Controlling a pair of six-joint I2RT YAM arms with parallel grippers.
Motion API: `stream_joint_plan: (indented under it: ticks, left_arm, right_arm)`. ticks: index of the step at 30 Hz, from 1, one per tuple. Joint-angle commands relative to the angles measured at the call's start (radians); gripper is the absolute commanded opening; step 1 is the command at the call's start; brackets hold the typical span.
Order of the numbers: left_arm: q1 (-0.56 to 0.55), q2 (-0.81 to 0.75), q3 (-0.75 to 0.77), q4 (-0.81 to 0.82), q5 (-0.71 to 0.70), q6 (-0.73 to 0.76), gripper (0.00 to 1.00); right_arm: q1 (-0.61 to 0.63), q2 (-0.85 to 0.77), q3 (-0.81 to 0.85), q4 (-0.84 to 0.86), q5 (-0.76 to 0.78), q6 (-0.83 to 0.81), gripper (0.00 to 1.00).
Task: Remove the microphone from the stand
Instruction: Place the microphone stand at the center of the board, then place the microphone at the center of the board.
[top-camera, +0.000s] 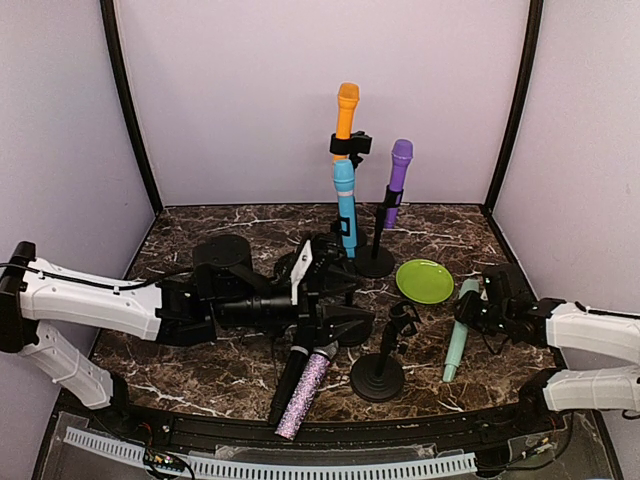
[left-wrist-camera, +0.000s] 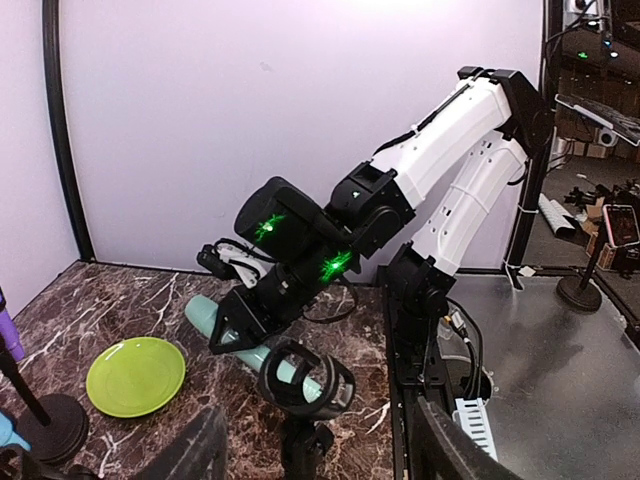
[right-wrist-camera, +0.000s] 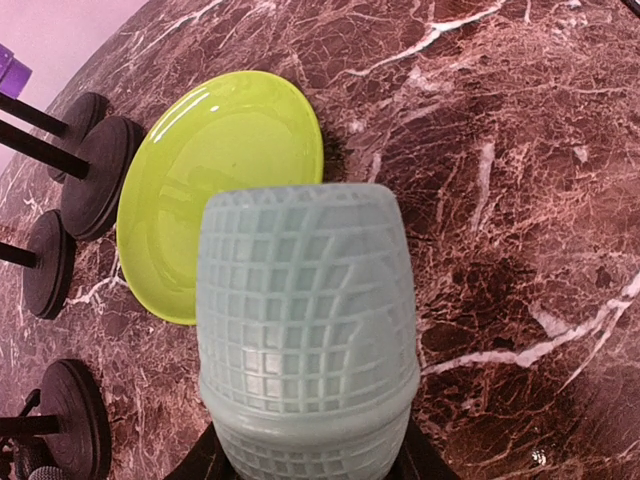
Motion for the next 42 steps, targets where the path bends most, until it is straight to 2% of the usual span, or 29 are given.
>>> stream_joint_plan:
  ticks: [1, 6, 11, 20, 25, 29, 36, 42]
  left_arm:
    - [0.004, -0.053, 0.133, -0.336, -0.07, 0.059, 0.67]
    - [0.076, -0.045, 0.26, -0.501, -0.023, 0.063, 0.7]
    - [0.194, -0.022, 0.326, -0.511, 0.035, -0.028, 0.7]
    - [0.239, 0.033, 0.38, -0.466, -0.004, -0.084, 0.7]
    - [0.245, 0.052, 0.408, -0.477, -0.033, -0.066, 0.7]
    - [0.251, 0.056, 0.418, -0.47, -0.077, -0.044, 0.7]
    - [0.29, 0.077, 0.457, -0.473, -0.125, -0.057, 0.71]
    - [0.364, 0.156, 0.539, -0.498, -0.126, -0.156, 0.71]
  right_arm:
    - [-0.007, 0.016, -0.017, 0.087, 0.012, 0.027, 0.15]
    - [-0.007, 0.046, -0.021, 0.106, 0.016, 0.034, 0.19]
    - [-0.007, 0.071, -0.015, 0.11, 0.009, 0.04, 0.26]
    - [-0.007, 0.096, -0.015, 0.157, 0.004, 0.044, 0.42]
    - [-0.007, 0.107, -0.022, 0.164, 0.01, 0.045, 0.48]
    - [-0.007, 0.108, -0.028, 0.174, 0.012, 0.046, 0.6]
    - [-0.007, 0.099, -0.027, 0.173, 0.021, 0.034, 0.65]
    - [-0.007, 0.05, -0.021, 0.169, 0.027, 0.03, 0.67]
